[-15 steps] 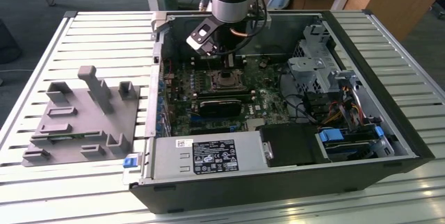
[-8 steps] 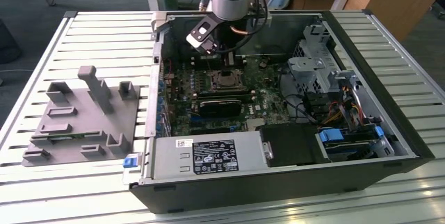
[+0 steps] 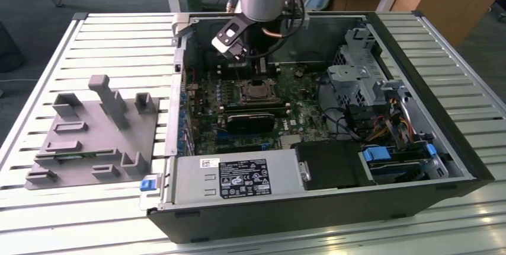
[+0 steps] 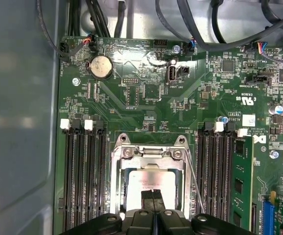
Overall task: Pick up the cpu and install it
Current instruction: 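Install the first cpu locking lever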
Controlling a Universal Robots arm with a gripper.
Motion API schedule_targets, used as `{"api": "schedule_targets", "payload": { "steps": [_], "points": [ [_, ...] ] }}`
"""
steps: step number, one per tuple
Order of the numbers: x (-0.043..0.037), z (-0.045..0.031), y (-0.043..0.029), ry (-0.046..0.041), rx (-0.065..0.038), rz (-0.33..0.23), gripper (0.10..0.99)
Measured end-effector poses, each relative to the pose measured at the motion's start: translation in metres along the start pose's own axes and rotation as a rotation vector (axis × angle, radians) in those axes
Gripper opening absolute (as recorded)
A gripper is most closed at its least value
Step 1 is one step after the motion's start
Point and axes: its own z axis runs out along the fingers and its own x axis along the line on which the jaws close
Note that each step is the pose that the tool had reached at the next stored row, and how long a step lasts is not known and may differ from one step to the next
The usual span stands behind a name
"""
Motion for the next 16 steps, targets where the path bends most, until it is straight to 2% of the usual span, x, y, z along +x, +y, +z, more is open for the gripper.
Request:
{"api": "schedule_targets", "payload": {
  "steps": [16],
  "points": [
    [-0.0003, -0.0097, 0.0001, 0.0002, 0.0, 0.0, 0.106]
  ]
}}
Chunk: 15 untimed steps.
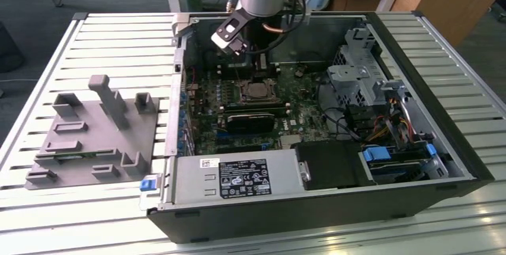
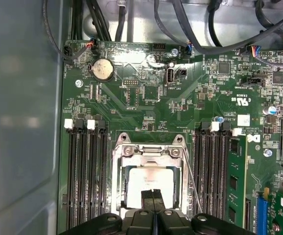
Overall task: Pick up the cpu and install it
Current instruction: 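Install the first cpu locking lever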
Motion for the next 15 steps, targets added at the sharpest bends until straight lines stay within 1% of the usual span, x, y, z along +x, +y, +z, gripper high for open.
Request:
{"api": "schedule_targets", "payload": {
  "steps": [10, 12, 15],
  "points": [
    [-0.0002, -0.0052, 0.0001, -0.0001, 0.0, 0.0, 0.106],
    [-0.0002, -0.0081, 0.0001, 0.0, 0.0, 0.0, 0.106],
    [-0.0004, -0.0143, 0.0002, -0.0001, 0.0, 0.0, 0.106]
  ]
}}
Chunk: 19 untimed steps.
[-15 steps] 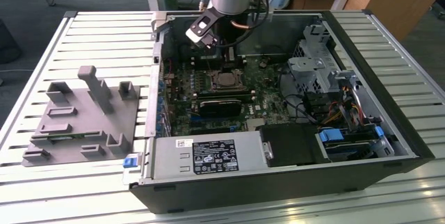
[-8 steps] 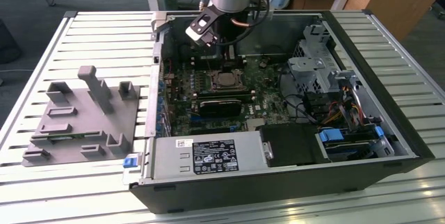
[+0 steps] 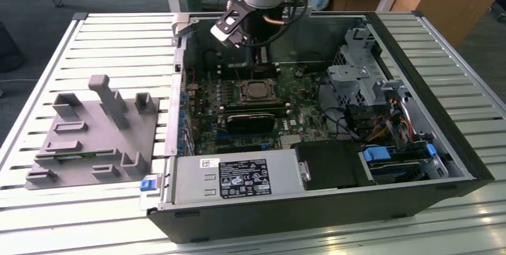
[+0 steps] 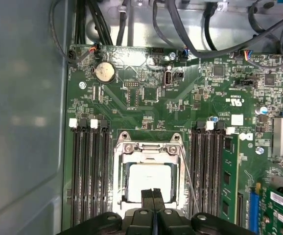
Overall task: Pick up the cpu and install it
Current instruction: 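Install the first cpu locking lever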
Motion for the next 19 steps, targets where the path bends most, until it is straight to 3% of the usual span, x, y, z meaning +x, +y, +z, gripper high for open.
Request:
{"api": "schedule_targets", "payload": {
  "steps": [15, 19],
  "points": [
    [-0.001, -0.0359, 0.0004, 0.0002, 0.0, 0.0, 0.106],
    [-0.0014, -0.0504, 0.0005, 0.0002, 0.0, 0.0, 0.106]
  ]
}}
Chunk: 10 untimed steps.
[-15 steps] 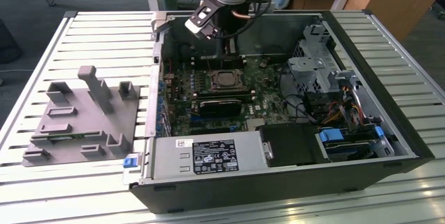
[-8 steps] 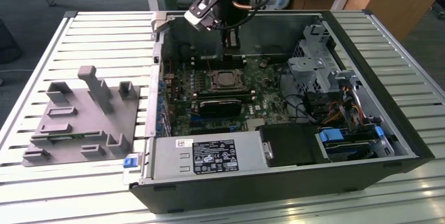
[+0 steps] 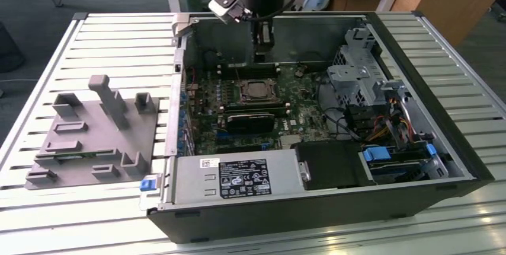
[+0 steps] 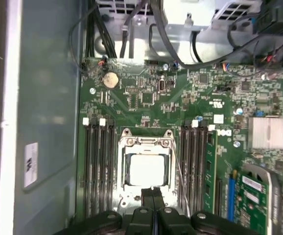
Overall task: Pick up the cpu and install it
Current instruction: 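Install the first cpu locking lever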
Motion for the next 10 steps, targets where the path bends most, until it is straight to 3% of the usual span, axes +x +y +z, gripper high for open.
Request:
{"api": "schedule_targets", "payload": {
  "steps": [4, 10],
  "points": [
    [-0.0001, -0.0038, 0.0, 0.0004, 0.0, -0.011, 0.106],
    [-0.0001, -0.0033, 0.0, 0.0016, -0.003, -0.12, 0.106]
  ]
}}
